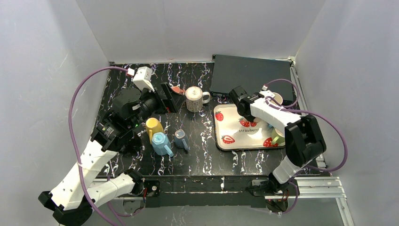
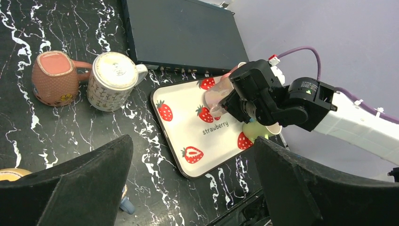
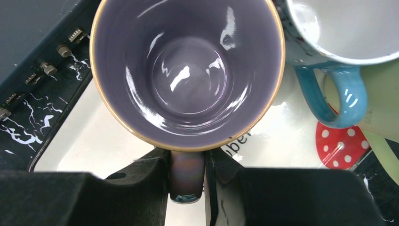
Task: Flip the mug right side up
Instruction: Place the cup on the tray.
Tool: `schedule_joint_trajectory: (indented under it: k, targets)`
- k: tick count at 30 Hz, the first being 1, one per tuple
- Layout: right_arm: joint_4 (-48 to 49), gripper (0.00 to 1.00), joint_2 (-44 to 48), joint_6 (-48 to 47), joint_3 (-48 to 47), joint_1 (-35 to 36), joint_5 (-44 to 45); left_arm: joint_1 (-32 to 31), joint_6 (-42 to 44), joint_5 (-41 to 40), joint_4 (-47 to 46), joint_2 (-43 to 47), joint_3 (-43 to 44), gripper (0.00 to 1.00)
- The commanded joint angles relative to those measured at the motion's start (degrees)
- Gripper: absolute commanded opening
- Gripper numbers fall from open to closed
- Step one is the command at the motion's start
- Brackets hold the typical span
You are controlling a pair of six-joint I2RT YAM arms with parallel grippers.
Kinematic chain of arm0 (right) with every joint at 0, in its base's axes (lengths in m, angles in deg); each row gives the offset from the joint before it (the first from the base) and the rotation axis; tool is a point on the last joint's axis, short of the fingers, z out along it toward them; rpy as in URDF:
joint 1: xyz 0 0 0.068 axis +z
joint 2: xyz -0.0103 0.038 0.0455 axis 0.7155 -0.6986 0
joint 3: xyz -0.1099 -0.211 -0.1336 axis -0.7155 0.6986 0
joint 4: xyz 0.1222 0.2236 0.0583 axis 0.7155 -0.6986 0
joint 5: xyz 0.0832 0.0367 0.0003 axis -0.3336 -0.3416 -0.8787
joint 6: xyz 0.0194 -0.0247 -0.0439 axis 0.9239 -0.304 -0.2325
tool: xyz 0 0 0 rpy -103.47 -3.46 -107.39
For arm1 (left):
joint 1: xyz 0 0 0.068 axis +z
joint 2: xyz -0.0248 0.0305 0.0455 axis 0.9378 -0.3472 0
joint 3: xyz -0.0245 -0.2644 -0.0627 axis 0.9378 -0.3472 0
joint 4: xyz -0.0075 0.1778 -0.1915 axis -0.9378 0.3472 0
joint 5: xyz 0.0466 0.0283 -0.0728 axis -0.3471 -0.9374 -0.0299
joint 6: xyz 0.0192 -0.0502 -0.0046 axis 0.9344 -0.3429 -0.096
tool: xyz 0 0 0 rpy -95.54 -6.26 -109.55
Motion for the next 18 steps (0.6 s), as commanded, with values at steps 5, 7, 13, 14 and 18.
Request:
schedule_joint_trajectory:
  k: [5,7,13,14,18]
  targets:
    - [4.2,0.47,-3.4,-0.1,-5.9,-0.5,0.7,-0.1,0.1,-1.2,1.1,0.2,1.0,0.97]
    - [5.8,0.52,-3.3,-0.2,-6.1,-0.6,0.0,-0.1,0.1,-1.4,1.3,0.3,1.0,0.97]
    - [10.5,0.56,-2.7,-3.1,-5.8,-1.1,-3.2,-0.1,0.3,-1.5,1.6,0.3,0.9,0.97]
    - [11.5,0.57,-2.4,-3.9,-5.5,-1.2,-3.3,-0.1,0.3,-1.6,1.7,0.2,0.9,0.97]
    - [15.5,0.58,-2.0,-5.9,-3.8,-3.0,-7.1,-0.1,0.4,-1.5,1.6,0.1,0.9,0.97]
